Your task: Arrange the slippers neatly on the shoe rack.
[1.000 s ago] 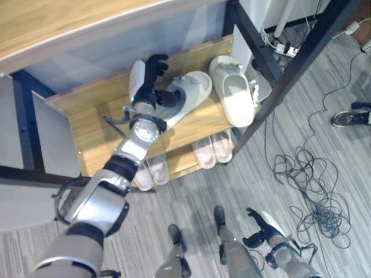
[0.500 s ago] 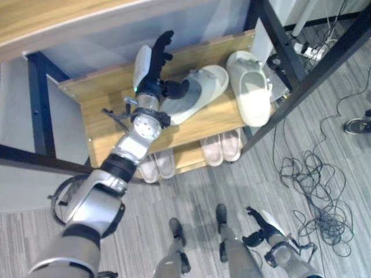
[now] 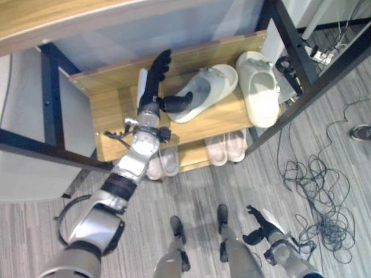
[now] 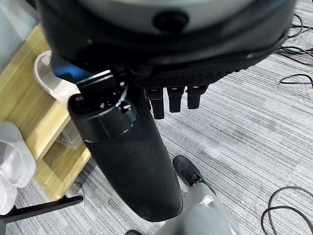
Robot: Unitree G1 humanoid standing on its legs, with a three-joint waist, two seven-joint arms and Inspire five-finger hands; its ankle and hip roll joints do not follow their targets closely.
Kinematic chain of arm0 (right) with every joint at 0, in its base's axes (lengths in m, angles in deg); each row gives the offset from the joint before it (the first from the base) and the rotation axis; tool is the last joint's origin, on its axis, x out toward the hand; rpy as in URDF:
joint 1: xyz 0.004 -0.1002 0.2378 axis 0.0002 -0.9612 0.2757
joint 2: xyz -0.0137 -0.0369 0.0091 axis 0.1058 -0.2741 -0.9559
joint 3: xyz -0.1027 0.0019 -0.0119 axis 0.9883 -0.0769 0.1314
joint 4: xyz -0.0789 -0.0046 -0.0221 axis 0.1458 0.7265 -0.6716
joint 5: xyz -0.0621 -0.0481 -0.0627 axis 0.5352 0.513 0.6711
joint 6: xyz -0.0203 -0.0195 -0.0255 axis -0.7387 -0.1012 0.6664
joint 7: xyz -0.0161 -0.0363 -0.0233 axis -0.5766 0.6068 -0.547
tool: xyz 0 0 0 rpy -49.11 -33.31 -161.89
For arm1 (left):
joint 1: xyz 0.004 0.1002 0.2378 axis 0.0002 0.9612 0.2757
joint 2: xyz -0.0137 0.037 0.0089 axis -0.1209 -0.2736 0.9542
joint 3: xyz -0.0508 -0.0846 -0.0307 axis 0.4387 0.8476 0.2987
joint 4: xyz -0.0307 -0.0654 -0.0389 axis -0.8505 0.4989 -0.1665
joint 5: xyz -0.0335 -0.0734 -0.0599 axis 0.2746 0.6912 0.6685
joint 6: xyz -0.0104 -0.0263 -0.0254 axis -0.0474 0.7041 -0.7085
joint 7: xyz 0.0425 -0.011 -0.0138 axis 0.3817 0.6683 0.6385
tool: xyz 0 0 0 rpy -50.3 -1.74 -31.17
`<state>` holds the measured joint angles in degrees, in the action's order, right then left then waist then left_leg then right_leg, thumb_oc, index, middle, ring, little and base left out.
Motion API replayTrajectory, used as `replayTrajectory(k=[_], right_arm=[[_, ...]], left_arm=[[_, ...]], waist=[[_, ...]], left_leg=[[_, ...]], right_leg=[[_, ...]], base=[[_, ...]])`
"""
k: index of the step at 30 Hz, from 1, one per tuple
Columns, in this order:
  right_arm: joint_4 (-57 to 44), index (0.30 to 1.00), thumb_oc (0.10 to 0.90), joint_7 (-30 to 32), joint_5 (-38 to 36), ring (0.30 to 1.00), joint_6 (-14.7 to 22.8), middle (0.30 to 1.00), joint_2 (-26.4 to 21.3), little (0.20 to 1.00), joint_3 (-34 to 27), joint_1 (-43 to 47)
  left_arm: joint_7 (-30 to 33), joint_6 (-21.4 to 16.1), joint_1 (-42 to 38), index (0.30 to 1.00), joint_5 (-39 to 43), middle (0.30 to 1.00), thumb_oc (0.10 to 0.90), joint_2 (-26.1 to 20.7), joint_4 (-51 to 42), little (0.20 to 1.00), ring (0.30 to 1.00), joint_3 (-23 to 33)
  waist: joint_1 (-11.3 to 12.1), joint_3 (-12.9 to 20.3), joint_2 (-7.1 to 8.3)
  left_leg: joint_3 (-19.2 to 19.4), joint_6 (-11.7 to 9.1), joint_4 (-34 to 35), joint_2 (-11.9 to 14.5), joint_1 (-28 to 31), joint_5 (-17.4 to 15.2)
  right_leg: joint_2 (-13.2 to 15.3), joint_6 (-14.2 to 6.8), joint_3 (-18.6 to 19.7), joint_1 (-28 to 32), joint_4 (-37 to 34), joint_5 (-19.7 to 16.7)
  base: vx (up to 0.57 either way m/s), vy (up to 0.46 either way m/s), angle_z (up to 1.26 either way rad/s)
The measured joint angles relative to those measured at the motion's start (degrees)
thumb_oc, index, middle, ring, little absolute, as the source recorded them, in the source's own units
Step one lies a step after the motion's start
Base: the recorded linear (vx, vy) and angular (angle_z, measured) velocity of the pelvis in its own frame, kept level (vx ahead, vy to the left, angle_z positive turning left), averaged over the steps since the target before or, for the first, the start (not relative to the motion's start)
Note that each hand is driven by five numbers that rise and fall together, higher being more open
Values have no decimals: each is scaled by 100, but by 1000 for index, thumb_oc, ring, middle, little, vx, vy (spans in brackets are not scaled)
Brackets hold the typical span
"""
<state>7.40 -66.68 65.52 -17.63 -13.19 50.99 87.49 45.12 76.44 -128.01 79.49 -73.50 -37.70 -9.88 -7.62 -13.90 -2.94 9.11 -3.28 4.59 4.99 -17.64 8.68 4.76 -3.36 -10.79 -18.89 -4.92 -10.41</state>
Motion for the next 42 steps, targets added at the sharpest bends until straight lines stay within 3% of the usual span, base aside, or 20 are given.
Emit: replayTrajectory(k=[4,19,38,42], right_arm=[[-3,900,800,-17,4,900,-16,900,0,900,-28,8],[-2,900,800,-112,10,900,-34,900,0,900,-33,-2],[-4,900,800,-107,16,900,-37,900,13,900,-29,-13],[2,900,800,-104,76,900,-41,900,15,900,-24,-73]], left_arm=[[-219,-78,330,900,440,900,800,-28,-196,900,900,56],[-608,-78,1052,900,424,900,800,50,-878,900,900,77],[-684,-73,1511,900,150,900,800,652,-1067,900,900,-59],[-685,-73,1649,900,153,900,800,726,-1102,900,900,-186]], waist=[[62,0,0],[157,1,0],[169,41,1],[171,256,3]], left_leg=[[-51,1,0,-2,17,9],[-126,-3,-1,1,140,18],[-168,-1,1,-1,245,16],[-169,3,0,-3,149,26]], right_leg=[[2,-20,-52,45,0,25],[-4,-4,-88,205,0,24],[-4,-21,-87,324,1,42],[-4,23,-88,229,2,10]], base=[[-8,-9,5],[-7,-4,2],[0,-1,0],[0,0,0]])
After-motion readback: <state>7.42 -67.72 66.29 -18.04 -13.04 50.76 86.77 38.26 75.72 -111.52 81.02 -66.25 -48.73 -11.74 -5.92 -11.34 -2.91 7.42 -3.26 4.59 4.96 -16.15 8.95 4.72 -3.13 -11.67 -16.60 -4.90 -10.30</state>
